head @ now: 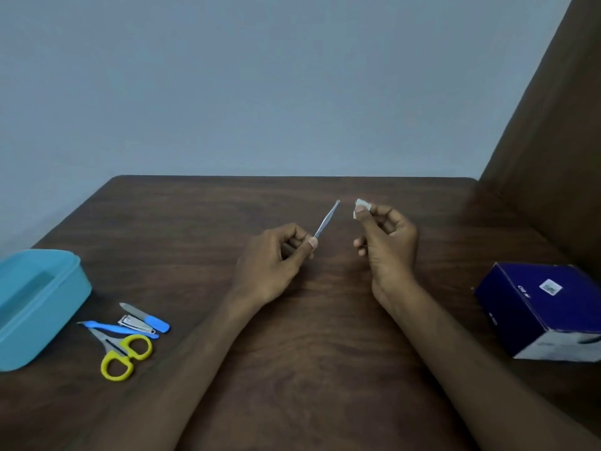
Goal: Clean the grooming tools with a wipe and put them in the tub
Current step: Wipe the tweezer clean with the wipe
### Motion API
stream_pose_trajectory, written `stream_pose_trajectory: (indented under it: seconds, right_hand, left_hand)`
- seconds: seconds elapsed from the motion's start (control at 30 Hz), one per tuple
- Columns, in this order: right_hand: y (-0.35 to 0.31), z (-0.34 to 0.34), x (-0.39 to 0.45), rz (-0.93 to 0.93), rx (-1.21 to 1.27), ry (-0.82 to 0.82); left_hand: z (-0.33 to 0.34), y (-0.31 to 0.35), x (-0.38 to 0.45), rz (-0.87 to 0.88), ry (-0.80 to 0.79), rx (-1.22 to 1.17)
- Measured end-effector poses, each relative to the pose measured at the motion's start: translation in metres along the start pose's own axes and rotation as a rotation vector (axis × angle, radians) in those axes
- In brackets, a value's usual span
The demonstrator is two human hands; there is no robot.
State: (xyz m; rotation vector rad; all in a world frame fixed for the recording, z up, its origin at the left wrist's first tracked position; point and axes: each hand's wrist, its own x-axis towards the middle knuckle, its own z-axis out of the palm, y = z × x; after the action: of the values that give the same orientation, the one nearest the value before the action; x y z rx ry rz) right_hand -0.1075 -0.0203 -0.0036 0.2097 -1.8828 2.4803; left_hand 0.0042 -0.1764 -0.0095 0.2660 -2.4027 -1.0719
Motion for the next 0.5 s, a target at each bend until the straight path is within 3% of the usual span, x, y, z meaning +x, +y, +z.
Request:
stream_pose_trajectory:
  seconds: [0.5]
  right_hand:
    - [-0.0064, 0.0009, -0.0074, 0.112, 0.065, -0.133]
  left_hand:
    - [-0.0004, 0.0005, -0.0047, 0.031, -0.015, 0.096]
